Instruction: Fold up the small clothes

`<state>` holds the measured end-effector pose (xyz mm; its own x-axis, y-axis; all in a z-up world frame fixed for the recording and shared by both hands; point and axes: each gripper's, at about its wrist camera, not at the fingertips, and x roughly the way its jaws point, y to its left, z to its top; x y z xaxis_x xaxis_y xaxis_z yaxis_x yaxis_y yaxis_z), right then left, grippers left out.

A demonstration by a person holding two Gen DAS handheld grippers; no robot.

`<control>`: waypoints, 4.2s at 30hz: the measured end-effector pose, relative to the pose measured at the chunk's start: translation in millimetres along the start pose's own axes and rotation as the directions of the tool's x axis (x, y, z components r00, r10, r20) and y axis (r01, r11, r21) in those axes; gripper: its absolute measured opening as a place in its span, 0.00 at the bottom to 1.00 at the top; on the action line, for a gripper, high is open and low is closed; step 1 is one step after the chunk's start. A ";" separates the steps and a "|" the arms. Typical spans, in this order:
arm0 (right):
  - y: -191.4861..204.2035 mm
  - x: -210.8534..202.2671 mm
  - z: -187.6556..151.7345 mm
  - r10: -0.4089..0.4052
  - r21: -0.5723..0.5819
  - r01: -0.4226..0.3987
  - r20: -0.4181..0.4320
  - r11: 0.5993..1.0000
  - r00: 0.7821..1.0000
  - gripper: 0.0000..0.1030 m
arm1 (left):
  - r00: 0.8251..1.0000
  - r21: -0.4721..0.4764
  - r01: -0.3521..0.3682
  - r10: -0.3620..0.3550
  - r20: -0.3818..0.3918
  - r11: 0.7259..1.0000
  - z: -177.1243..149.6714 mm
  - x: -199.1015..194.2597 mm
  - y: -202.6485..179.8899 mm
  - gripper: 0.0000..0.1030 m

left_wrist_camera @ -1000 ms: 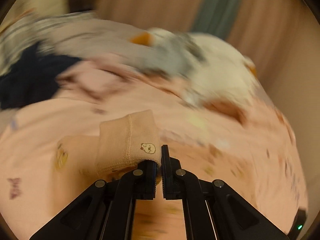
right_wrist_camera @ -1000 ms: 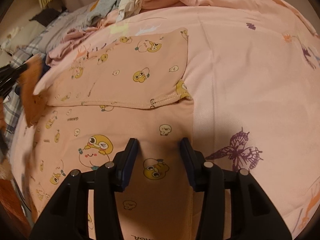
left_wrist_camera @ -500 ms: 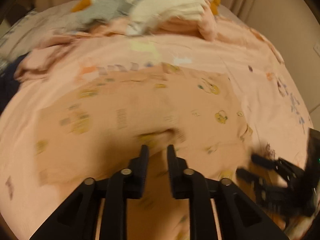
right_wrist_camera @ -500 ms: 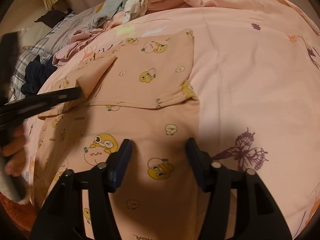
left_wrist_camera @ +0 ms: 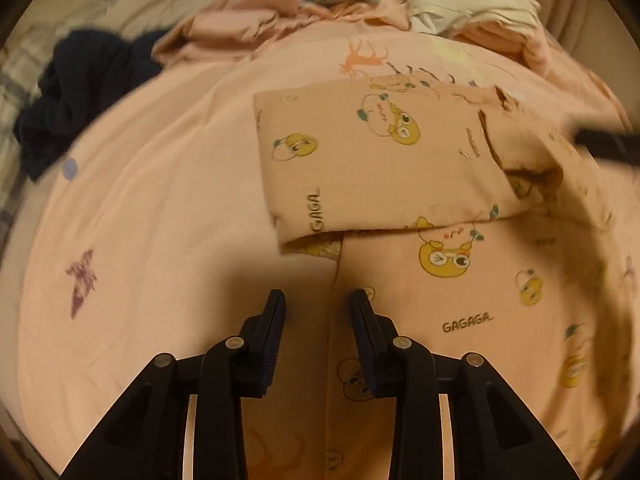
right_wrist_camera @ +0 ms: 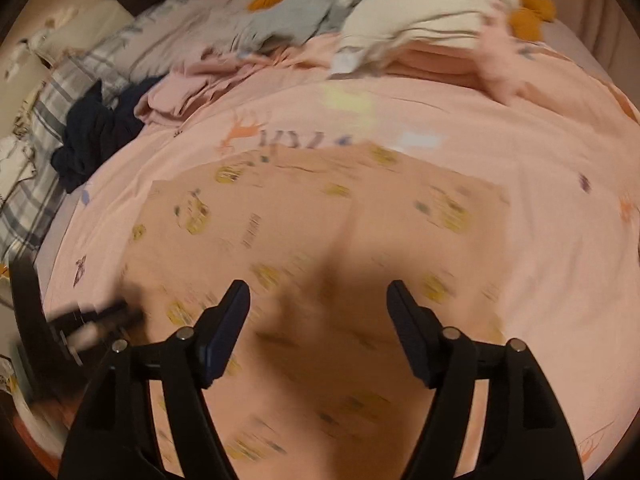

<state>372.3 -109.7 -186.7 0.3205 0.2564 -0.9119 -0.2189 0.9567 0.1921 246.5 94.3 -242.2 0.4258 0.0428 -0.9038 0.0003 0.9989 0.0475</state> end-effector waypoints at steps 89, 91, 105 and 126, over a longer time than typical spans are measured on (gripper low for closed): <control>-158.3 -114.7 -193.5 0.141 0.378 -0.176 0.119 0.909 0.983 0.72 | 0.824 -0.504 0.547 -0.536 0.184 0.668 -73.5 -75.4 94.6 0.68; -167.5 -123.1 -217.2 0.168 0.424 -0.207 0.128 0.882 0.977 0.76 | 0.813 -0.519 0.555 -0.556 0.172 0.651 -96.7 -81.3 97.2 0.69; -148.6 -110.9 -335.2 0.329 0.589 -0.328 0.111 0.738 0.938 0.79 | 0.687 -0.584 0.598 -0.726 0.022 0.549 -210.5 -73.7 49.4 0.70; -109.1 -81.0 -324.4 0.429 0.626 -0.478 0.242 0.617 0.870 0.72 | 0.702 -0.554 0.663 -0.675 0.228 0.503 -201.7 -74.9 15.2 0.70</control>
<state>71.2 -279.6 -251.4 0.4080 0.6670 -0.6234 0.2883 0.5538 0.7812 32.1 110.4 -259.7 0.5047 -0.6486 -0.5697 -0.2183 0.5426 -0.8111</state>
